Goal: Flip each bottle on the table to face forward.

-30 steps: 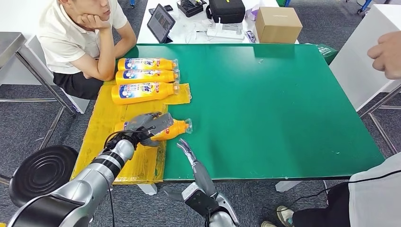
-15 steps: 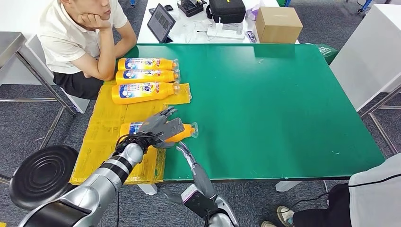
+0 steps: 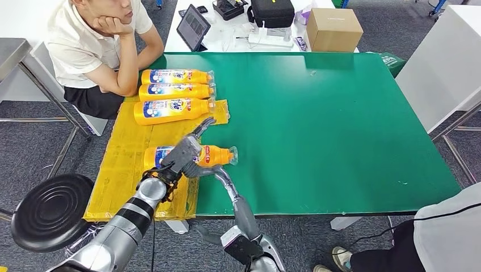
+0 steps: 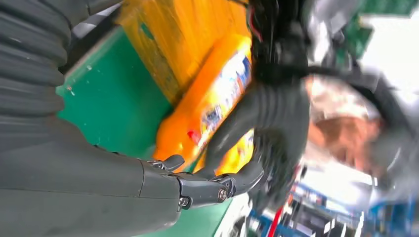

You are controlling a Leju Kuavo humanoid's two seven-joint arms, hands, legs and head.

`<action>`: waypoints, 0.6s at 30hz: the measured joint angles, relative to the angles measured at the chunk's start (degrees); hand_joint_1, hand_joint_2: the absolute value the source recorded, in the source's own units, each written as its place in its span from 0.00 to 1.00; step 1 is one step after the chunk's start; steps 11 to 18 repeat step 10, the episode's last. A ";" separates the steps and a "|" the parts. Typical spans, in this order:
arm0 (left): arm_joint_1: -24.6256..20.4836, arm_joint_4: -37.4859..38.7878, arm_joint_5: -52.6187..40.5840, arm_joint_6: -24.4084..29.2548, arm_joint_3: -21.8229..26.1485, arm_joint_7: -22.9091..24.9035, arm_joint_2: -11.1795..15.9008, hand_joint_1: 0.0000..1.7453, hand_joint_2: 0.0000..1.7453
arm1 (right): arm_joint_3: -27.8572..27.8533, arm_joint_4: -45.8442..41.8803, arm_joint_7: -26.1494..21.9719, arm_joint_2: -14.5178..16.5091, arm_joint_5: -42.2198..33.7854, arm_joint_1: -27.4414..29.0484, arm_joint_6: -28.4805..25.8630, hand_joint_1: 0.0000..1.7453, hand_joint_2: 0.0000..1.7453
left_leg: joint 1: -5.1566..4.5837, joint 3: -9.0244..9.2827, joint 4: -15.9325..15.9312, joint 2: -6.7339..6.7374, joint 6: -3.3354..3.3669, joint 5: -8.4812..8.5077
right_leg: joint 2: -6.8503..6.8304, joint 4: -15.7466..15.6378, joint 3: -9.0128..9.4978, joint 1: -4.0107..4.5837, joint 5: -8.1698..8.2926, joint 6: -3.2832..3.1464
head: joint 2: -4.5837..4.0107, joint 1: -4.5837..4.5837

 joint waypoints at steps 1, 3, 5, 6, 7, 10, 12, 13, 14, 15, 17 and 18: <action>0.79 -1.15 3.66 0.19 0.51 -0.33 -0.07 0.00 1.00 | 0.45 -1.39 -0.18 -0.12 -2.33 0.25 -1.17 0.00 1.00 | 0.00 0.00 0.00 0.01 0.00 0.00 | 0.00 0.00 -0.01 0.00 0.00 0.00 | 0.00 -0.01; 2.69 -3.97 10.41 1.38 1.51 -0.35 -0.19 0.00 1.00 | 1.47 -5.40 -0.38 -0.50 -8.78 0.78 -2.21 0.00 0.75 | -0.01 -0.01 0.00 0.02 0.00 -0.01 | 0.01 0.00 -0.01 -0.01 -0.01 0.00 | 0.00 -0.01; 5.43 -7.60 14.74 3.87 2.13 -0.09 -0.10 0.00 1.00 | 1.50 -8.88 -0.40 -0.81 -17.20 1.45 0.22 0.00 0.50 | -0.01 -0.01 0.00 0.03 -0.02 -0.05 | 0.01 -0.01 -0.01 -0.01 -0.02 0.00 | 0.00 -0.01; 7.21 -9.69 15.93 5.43 2.35 0.00 0.07 0.00 1.00 | 1.00 -9.96 -0.36 -0.86 -20.97 1.93 1.77 0.00 0.50 | -0.01 -0.02 0.00 0.03 -0.03 -0.07 | 0.01 -0.01 -0.02 -0.01 -0.03 0.00 | 0.00 -0.01; 9.38 -12.10 16.64 7.12 2.54 0.02 0.35 0.00 1.00 | 0.22 -10.76 -0.30 -0.90 -23.52 2.52 2.75 0.00 0.75 | -0.01 -0.02 0.00 0.04 -0.05 -0.09 | 0.01 -0.01 -0.03 0.00 -0.04 0.00 | 0.00 -0.01; 14.90 -17.68 16.95 10.34 2.91 -0.47 1.18 0.00 0.67 | -1.89 -11.96 -0.16 -1.01 -23.64 3.93 2.00 0.00 0.33 | 0.00 -0.06 0.00 0.07 -0.08 -0.13 | 0.02 -0.01 -0.12 0.00 -0.05 -0.02 | 0.00 -0.01; 14.90 -17.68 16.95 10.34 2.91 -0.47 1.18 0.00 0.67 | -1.89 -11.96 -0.16 -1.01 -23.64 3.93 2.00 0.00 0.33 | 0.00 -0.06 0.00 0.07 -0.08 -0.13 | 0.02 -0.01 -0.12 0.00 -0.05 -0.02 | 0.00 -0.01; 14.90 -17.68 16.95 10.34 2.91 -0.47 1.18 0.00 0.67 | -1.89 -11.96 -0.16 -1.01 -23.64 3.93 2.00 0.00 0.33 | 0.00 -0.06 0.00 0.07 -0.08 -0.13 | 0.02 -0.01 -0.12 0.00 -0.05 -0.02 | 0.00 -0.01; 14.90 -17.68 16.95 10.34 2.91 -0.47 1.18 0.00 0.67 | -1.89 -11.96 -0.16 -1.01 -23.64 3.93 2.00 0.00 0.33 | 0.00 -0.06 0.00 0.07 -0.08 -0.13 | 0.02 -0.01 -0.12 0.00 -0.05 -0.02 | 0.00 -0.01; 14.90 -17.68 16.95 10.34 2.91 -0.47 1.18 0.00 0.67 | -1.89 -11.96 -0.16 -1.01 -23.64 3.93 2.00 0.00 0.33 | 0.00 -0.06 0.00 0.07 -0.08 -0.13 | 0.02 -0.01 -0.12 0.00 -0.05 -0.02 | 0.00 -0.01; 14.90 -17.68 16.95 10.34 2.91 -0.47 1.18 0.00 0.67 | -1.89 -11.96 -0.16 -1.01 -23.64 3.93 2.00 0.00 0.33 | 0.00 -0.06 0.00 0.07 -0.08 -0.13 | 0.02 -0.01 -0.12 0.00 -0.05 -0.02 | 0.00 -0.01; 14.90 -17.68 16.95 10.34 2.91 -0.47 1.18 0.00 0.67 | -1.89 -11.96 -0.16 -1.01 -23.64 3.93 2.00 0.00 0.33 | 0.00 -0.06 0.00 0.07 -0.08 -0.13 | 0.02 -0.01 -0.12 0.00 -0.05 -0.02 | 0.00 -0.01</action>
